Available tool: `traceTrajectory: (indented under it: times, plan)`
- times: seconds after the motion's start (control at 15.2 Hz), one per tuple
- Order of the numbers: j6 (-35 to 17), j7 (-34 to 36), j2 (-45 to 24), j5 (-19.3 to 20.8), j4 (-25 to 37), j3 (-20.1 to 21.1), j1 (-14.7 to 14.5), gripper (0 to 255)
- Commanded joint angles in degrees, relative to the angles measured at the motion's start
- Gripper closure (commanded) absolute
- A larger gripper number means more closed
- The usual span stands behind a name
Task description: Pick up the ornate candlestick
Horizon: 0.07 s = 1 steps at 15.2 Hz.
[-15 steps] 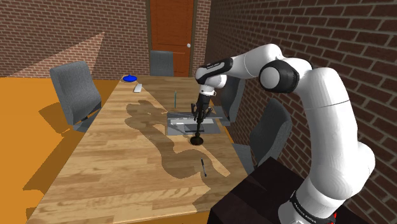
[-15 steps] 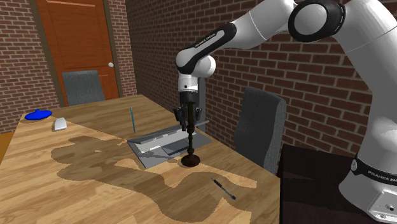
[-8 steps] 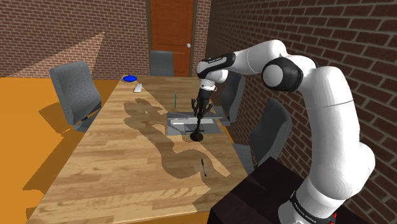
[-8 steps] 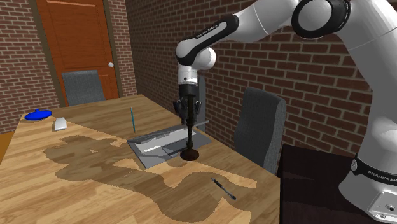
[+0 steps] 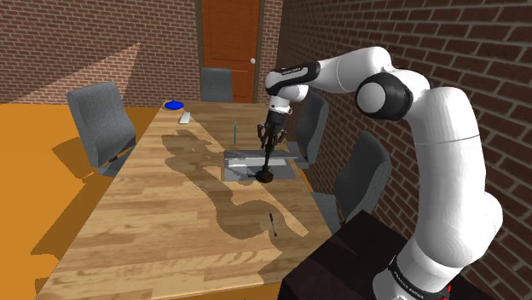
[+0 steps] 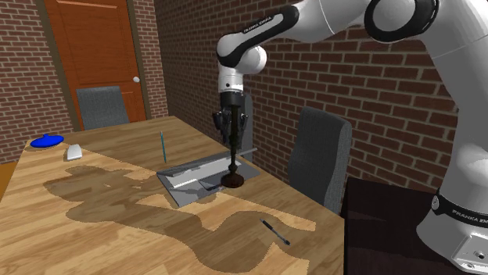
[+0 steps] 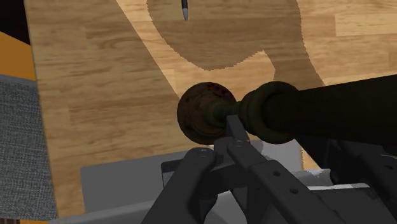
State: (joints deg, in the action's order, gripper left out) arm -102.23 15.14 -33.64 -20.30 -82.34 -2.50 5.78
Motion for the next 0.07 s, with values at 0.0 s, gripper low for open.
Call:
traceTrajectory:
  times: [0.0]
  plan:
    - [0.6,0.2,0.2,0.1,0.5,0.0,0.0,255]
